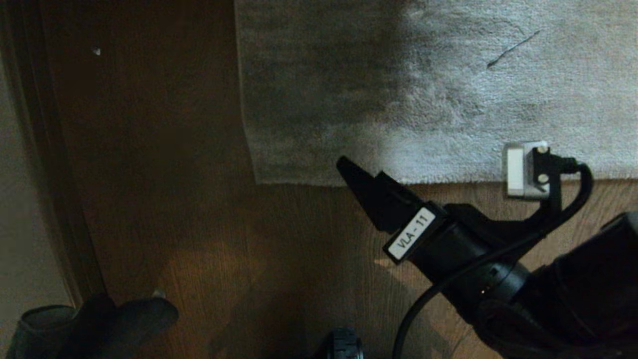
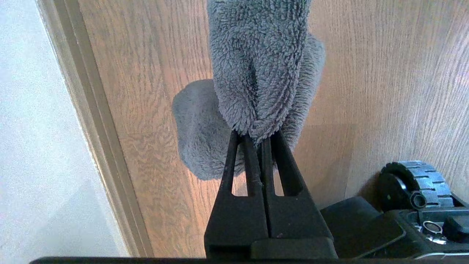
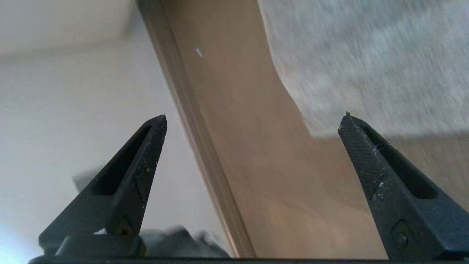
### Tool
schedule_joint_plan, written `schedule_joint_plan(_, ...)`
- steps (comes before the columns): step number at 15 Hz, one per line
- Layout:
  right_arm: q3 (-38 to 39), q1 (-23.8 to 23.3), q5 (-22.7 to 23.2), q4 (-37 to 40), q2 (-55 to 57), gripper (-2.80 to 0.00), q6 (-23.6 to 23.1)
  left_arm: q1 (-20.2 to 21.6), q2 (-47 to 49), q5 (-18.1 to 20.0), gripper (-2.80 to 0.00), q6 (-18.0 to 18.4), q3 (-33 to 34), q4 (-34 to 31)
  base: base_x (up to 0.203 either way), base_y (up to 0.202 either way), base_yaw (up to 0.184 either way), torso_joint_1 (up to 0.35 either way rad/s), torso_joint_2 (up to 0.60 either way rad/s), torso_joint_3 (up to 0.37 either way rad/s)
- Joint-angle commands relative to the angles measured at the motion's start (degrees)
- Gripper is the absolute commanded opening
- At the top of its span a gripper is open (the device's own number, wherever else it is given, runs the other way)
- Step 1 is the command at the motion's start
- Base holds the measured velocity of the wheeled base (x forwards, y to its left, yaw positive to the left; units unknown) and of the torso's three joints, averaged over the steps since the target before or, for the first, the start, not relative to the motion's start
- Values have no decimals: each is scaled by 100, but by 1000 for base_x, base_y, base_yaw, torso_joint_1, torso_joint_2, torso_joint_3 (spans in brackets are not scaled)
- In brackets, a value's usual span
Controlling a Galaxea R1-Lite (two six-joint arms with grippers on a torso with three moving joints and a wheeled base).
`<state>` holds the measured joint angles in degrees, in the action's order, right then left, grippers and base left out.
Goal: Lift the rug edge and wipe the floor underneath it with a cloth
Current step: Lay down the carpet
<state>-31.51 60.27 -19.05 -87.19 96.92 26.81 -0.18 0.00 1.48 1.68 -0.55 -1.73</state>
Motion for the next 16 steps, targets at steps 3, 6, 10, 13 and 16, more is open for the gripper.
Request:
schedule_joint_plan(3, 64, 2, -20, -167, 161, -47, 0, 1, 0, 2, -280, -1, 2, -3, 0, 0, 0, 0, 0, 0)
schedule_joint_plan(6, 192, 2, -10, -158, 254, -280, 5, 1, 0, 2, -280, -1, 2, -3, 0, 0, 0, 0, 0, 0)
schedule_joint_plan(10, 148, -189, -68, -154, 949, -280, -24, 1, 0, 2, -280, -1, 2, -3, 0, 0, 0, 0, 0, 0)
schedule_joint_plan(13, -162, -569, -113, -163, 1604, -280, -123, 1, 0, 2, -280, -1, 2, -3, 0, 0, 0, 0, 0, 0)
schedule_joint_plan(16, -623, -904, -339, -160, 2116, -280, -205, 1, 0, 2, -280, -1, 2, -3, 0, 0, 0, 0, 0, 0)
